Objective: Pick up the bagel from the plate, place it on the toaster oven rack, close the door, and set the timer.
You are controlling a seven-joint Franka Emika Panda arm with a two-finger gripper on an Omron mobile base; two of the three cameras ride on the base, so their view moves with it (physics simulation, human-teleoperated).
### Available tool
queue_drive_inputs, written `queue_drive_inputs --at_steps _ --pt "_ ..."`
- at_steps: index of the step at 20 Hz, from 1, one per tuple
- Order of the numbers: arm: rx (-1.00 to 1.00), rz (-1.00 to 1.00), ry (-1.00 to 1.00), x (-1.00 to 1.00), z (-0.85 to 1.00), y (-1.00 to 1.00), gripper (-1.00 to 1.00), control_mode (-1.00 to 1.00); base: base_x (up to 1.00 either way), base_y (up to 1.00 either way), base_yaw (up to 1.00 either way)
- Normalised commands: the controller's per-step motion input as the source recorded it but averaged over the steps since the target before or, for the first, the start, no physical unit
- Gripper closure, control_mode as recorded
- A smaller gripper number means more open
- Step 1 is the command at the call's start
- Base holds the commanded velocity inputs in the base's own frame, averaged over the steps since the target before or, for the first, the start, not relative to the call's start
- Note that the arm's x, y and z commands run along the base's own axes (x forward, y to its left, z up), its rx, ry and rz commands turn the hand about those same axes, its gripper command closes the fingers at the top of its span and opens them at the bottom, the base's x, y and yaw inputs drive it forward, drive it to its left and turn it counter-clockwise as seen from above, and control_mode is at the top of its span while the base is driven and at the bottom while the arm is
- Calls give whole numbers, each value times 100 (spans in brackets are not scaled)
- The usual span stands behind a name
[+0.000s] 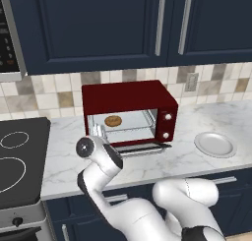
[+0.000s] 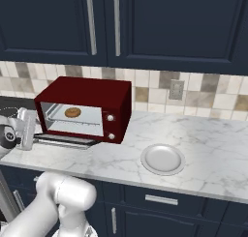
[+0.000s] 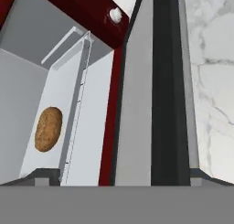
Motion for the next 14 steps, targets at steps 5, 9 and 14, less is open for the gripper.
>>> queue_drive_inputs --at_steps 5,9,14 --pt "0 -8 -21 39 21 17 -100 -100 0 0 0" --pt "0 -8 -22 44 24 20 -100 -100 0 0 0" --pt "0 -6 -20 44 15 21 -100 -100 0 0 0"
